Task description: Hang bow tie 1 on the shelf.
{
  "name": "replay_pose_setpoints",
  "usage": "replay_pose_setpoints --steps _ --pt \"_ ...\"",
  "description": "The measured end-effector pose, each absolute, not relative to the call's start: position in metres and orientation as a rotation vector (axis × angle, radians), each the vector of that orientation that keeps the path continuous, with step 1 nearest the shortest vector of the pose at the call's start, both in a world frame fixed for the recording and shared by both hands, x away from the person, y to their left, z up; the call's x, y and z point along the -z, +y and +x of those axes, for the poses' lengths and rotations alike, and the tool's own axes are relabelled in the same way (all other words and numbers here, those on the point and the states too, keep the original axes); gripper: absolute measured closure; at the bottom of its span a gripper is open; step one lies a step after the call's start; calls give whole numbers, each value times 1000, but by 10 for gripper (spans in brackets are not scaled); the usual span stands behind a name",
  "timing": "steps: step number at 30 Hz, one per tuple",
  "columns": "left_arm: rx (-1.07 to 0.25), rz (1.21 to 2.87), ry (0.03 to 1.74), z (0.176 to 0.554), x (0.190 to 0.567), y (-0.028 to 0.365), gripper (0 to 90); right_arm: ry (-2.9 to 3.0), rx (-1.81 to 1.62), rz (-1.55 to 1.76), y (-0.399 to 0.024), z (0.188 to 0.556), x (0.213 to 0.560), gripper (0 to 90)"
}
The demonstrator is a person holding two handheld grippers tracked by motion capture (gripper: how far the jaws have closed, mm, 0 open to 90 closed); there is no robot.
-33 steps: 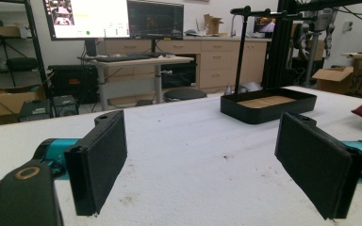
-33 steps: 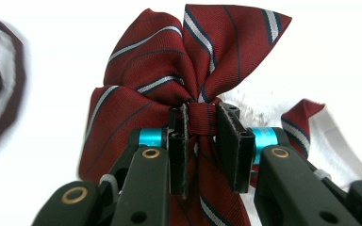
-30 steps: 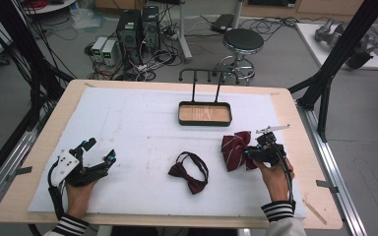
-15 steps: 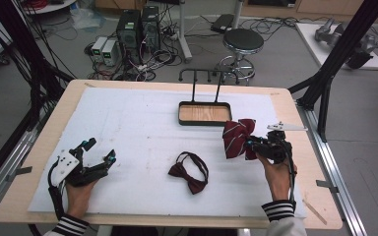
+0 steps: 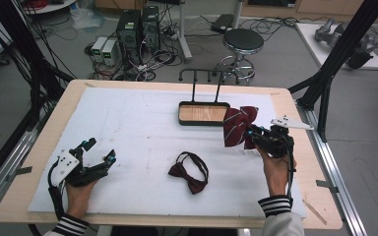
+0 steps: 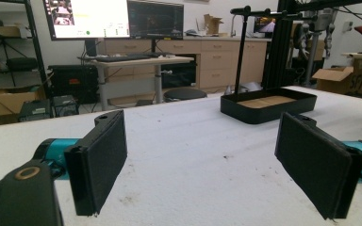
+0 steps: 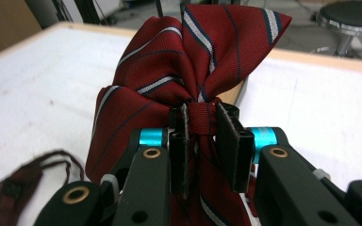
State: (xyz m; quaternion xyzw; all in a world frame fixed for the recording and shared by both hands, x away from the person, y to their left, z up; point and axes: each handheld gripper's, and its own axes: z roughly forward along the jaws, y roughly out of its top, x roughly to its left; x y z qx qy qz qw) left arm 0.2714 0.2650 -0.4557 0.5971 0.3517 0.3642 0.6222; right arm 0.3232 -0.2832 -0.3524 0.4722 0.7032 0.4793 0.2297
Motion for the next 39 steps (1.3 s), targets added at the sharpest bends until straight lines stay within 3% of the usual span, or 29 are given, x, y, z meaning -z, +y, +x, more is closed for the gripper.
replay_pose_setpoints --steps 39 --pt "-834 1369 809 272 456 265 177 1742 -1601 1259 -267 371 299 754"
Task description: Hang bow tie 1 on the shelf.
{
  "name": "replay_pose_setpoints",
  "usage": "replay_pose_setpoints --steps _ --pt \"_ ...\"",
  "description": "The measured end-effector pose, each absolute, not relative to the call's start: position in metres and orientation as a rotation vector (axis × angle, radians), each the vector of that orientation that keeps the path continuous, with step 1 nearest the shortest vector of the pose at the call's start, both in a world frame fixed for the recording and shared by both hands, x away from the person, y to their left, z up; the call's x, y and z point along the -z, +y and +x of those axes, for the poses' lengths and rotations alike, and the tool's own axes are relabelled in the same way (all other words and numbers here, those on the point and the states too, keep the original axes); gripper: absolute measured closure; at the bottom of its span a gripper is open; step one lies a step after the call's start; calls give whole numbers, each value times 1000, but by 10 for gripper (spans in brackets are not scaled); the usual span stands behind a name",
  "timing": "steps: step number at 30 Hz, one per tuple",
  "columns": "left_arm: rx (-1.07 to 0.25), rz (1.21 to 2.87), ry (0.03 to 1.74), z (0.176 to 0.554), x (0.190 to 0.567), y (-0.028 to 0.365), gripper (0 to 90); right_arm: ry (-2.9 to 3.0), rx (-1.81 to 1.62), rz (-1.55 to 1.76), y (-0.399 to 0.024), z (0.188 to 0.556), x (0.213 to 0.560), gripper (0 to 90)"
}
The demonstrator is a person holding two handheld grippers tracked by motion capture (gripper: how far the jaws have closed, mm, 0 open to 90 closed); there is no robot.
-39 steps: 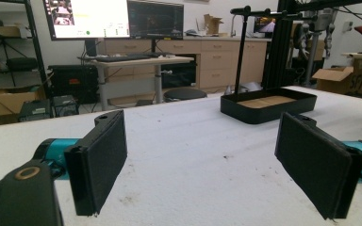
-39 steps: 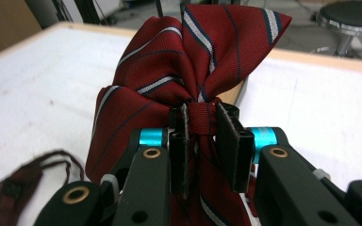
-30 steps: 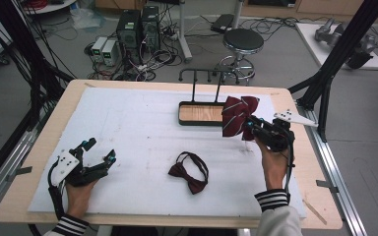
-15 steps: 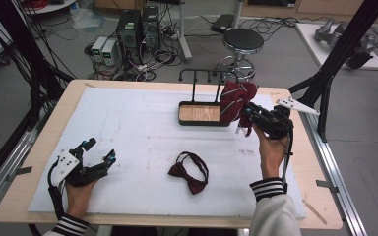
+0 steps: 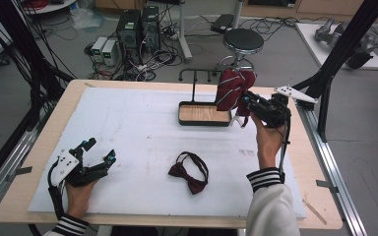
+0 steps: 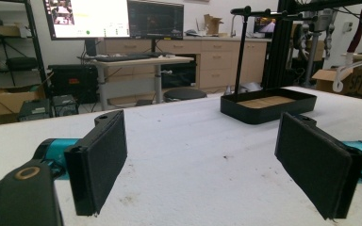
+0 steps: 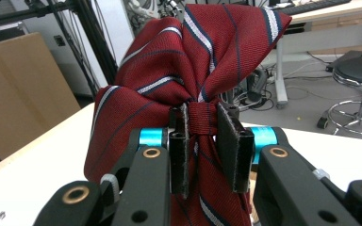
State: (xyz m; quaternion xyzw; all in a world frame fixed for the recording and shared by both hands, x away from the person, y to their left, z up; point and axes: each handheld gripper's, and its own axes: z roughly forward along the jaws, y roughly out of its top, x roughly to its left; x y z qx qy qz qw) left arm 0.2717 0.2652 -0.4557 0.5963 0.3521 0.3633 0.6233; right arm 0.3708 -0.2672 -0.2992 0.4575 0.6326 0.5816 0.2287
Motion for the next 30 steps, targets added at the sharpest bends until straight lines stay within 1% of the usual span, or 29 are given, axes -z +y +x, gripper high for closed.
replay_pose_setpoints --steps 16,30 --pt "-833 1370 811 272 456 265 177 1666 -1626 1284 -273 402 282 754" --pt "-835 1369 810 272 456 265 177 1642 -1612 1311 -272 429 280 753"
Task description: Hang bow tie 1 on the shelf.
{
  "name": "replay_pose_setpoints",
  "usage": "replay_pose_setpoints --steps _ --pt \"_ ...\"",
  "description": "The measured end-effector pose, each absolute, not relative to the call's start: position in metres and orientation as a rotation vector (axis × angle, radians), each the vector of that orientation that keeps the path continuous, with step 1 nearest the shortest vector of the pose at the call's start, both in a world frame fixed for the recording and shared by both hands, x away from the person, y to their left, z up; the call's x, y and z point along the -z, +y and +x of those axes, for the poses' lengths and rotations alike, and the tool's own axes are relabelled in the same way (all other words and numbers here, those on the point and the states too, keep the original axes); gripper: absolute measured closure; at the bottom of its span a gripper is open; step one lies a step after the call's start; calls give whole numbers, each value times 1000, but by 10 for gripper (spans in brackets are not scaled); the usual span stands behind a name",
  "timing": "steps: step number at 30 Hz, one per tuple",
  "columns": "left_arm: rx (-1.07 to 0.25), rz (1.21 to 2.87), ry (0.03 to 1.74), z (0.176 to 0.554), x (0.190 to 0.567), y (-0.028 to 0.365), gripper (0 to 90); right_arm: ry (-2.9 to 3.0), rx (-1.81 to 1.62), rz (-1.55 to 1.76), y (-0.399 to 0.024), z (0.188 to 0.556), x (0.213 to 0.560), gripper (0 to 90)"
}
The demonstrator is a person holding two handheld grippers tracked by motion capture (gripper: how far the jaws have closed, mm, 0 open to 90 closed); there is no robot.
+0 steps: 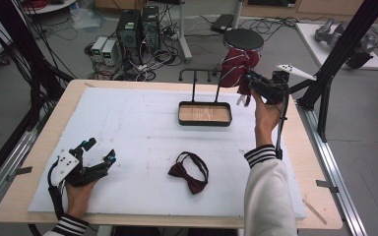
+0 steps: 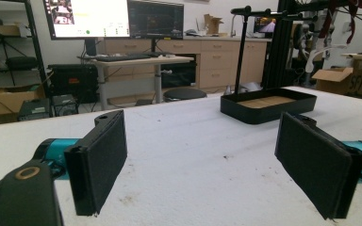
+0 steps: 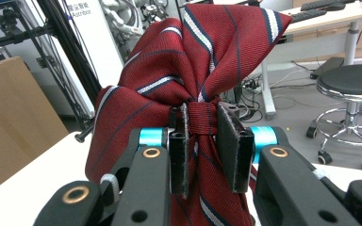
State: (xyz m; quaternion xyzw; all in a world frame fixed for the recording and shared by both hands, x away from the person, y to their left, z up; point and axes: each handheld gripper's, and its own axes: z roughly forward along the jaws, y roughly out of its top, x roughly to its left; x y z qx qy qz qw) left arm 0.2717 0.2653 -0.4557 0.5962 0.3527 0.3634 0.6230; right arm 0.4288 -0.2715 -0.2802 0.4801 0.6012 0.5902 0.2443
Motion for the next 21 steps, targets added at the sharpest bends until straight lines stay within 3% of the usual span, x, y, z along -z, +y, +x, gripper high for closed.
replay_pose_setpoints --steps 21 --pt "-835 1371 809 271 456 265 176 1641 -1682 1301 -261 454 283 752"
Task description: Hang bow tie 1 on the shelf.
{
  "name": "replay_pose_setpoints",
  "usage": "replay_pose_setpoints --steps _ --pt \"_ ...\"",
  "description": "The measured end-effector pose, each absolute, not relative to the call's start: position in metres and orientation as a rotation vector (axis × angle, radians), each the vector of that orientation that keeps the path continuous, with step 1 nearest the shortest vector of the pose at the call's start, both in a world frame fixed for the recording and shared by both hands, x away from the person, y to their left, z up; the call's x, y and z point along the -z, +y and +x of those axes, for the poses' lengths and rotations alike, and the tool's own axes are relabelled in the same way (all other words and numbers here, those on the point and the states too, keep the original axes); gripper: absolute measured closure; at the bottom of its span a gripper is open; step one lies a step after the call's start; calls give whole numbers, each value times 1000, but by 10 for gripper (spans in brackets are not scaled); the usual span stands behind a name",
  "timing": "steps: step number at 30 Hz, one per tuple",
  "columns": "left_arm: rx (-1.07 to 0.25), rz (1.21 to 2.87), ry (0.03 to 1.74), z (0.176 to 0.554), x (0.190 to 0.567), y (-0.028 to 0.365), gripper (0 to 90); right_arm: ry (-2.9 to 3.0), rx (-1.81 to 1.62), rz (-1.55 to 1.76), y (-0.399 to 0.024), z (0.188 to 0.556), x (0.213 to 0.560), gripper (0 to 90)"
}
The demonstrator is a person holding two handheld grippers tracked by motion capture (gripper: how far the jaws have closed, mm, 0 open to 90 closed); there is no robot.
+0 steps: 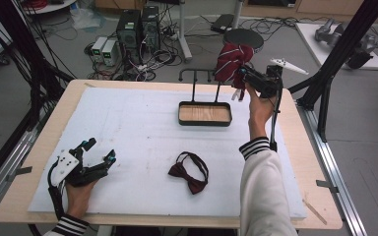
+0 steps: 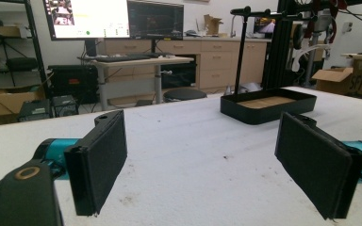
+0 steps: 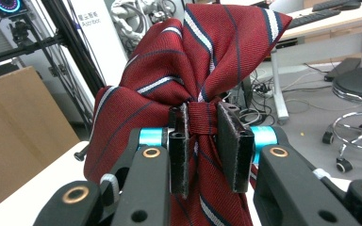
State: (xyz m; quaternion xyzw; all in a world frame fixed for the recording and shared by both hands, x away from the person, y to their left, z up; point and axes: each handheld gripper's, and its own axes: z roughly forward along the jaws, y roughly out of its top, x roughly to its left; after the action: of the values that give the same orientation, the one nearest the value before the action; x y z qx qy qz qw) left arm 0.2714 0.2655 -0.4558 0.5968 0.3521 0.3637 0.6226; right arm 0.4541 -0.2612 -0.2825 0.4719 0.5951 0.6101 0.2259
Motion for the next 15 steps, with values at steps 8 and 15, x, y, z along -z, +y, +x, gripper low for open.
replay_pose_setpoints --steps 8,15 --pt "-833 1367 811 272 456 265 177 1702 -1715 1283 -247 464 287 752" --pt "-832 1368 810 272 456 265 177 1753 -1729 1276 -238 467 291 752"
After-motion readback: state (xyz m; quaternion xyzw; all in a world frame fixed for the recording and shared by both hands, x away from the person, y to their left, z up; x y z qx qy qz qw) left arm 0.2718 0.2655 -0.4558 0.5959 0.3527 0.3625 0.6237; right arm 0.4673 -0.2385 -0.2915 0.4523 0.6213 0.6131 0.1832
